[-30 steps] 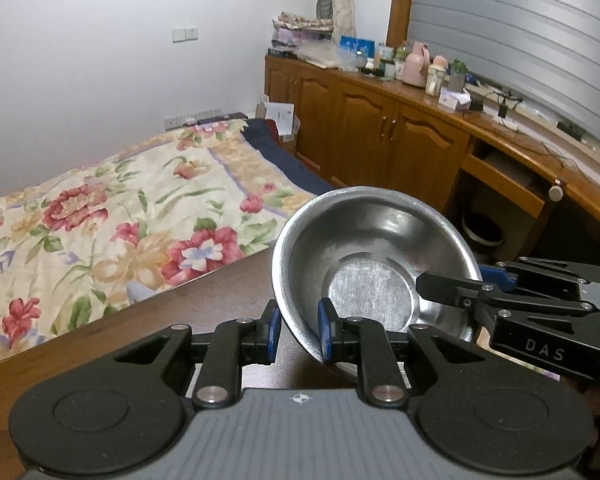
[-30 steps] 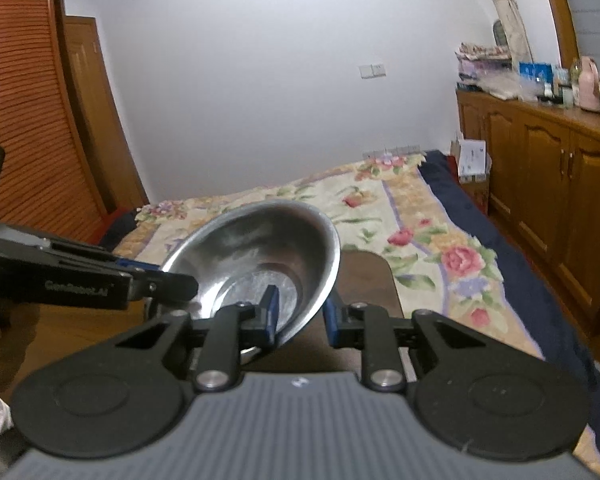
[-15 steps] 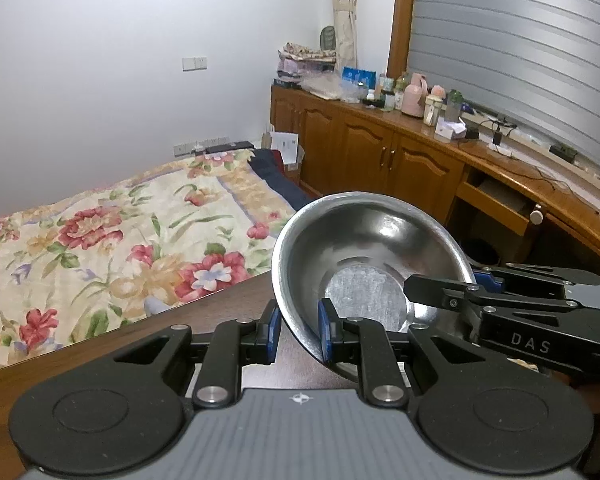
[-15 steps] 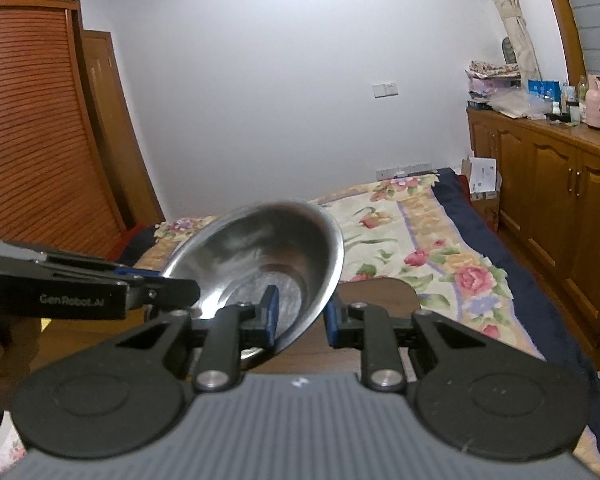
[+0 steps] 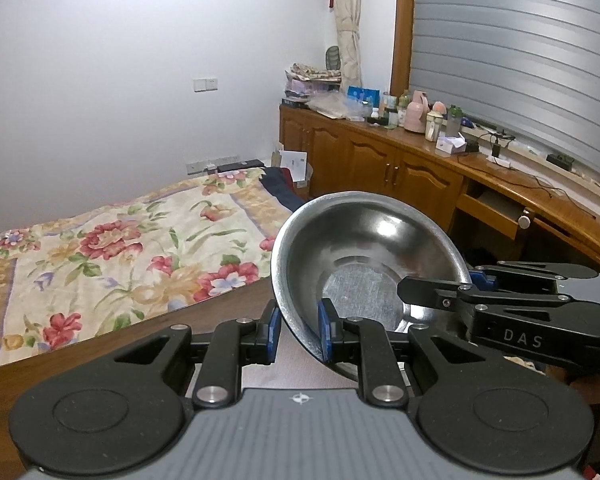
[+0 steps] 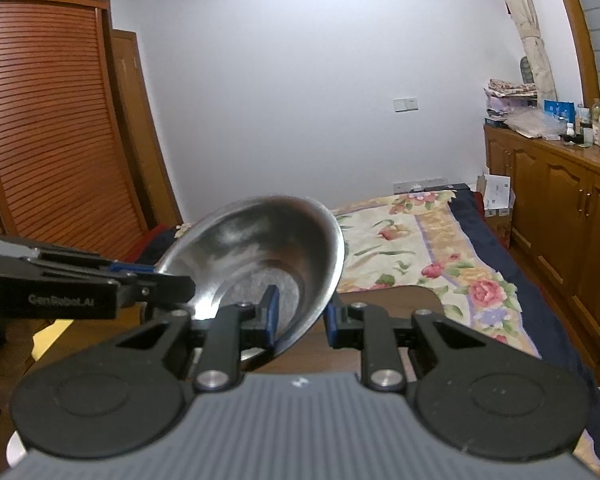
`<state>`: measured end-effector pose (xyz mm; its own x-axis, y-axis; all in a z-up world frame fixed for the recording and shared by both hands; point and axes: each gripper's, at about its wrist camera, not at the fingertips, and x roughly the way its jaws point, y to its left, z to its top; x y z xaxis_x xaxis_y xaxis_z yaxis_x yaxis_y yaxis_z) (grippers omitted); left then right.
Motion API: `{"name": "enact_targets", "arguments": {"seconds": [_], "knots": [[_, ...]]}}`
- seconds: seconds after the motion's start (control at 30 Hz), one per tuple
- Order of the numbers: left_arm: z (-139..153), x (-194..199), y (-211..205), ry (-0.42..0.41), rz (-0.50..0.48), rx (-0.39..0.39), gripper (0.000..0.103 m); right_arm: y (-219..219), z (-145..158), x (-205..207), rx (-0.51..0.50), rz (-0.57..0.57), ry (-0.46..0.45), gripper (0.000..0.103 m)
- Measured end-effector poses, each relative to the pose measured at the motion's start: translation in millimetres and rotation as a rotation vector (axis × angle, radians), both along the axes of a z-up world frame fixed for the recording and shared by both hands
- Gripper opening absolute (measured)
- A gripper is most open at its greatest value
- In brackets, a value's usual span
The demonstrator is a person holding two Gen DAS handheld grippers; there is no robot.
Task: Organize plates and bowls
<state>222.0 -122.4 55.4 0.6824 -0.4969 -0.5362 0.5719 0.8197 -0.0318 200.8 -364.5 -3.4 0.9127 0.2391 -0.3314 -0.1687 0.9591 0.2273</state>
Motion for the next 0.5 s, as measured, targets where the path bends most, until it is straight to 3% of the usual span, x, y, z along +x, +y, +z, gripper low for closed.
{"name": "enact_targets", "arguments": {"seconds": [0.5], "knots": [[0.3,-42.8,30.7,-0.012,0.042,0.024,0.022,24.0,2.0,-20.0,-0.048,0.095,0.015,0.025]]}}
